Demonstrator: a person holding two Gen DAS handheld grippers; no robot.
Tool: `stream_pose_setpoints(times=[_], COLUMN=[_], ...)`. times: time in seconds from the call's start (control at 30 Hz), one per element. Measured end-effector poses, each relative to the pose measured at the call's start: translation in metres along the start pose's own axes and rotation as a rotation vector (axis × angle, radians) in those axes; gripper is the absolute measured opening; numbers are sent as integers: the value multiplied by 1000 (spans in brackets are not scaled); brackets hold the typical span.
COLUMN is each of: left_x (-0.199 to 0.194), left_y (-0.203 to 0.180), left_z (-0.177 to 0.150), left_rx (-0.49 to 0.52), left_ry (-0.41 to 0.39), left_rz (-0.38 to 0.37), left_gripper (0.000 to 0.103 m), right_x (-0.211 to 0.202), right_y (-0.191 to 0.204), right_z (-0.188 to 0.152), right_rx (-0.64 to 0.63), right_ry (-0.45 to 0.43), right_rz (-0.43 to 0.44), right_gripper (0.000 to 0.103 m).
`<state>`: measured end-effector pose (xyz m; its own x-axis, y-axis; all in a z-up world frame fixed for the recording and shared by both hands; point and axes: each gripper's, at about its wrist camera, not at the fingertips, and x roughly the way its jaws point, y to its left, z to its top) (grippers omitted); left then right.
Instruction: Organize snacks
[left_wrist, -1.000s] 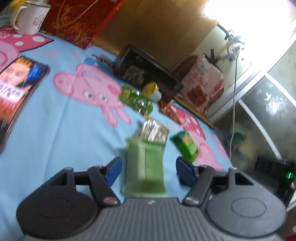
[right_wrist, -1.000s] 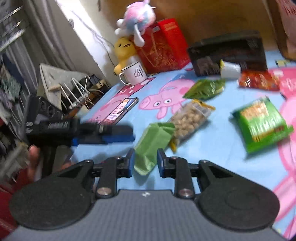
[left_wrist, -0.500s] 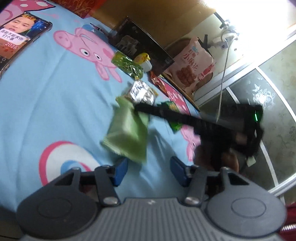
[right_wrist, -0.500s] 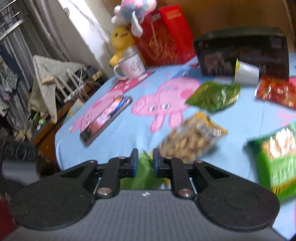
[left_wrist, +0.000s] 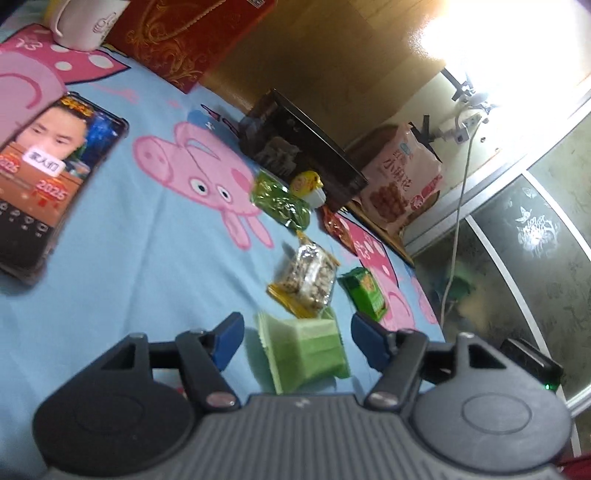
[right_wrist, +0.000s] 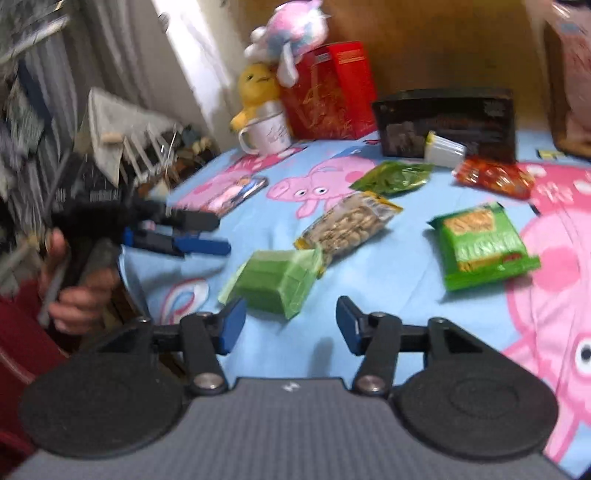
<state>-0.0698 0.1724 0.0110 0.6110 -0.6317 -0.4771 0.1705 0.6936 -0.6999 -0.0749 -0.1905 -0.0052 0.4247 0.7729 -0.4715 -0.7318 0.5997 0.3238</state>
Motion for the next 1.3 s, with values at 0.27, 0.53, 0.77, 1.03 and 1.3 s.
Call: stream_pose_setpoints(times=[0.27, 0.53, 0.77, 1.03, 1.3], left_x=[27, 42, 75, 121, 201], left_y=[-9, -28, -68, -118, -97], left_z=[-17, -9, 38, 137, 224], left_rx=[13, 72, 194, 344, 244], left_ry=[75, 136, 127, -10, -51], left_rz=[-7, -62, -92, -62, 40], left_gripper=[62, 54, 54, 55, 55], right_x=[49, 19, 0, 7, 78], right_y=[21, 20, 11, -48, -136], right_z=[4, -8, 10, 101, 179], right_rx=[-186, -115, -60, -52, -2], right_ry=[47, 44, -71, -281, -263], right_rz=[-14, -71, -184, -312, -363], right_gripper=[52, 22, 21, 21, 25])
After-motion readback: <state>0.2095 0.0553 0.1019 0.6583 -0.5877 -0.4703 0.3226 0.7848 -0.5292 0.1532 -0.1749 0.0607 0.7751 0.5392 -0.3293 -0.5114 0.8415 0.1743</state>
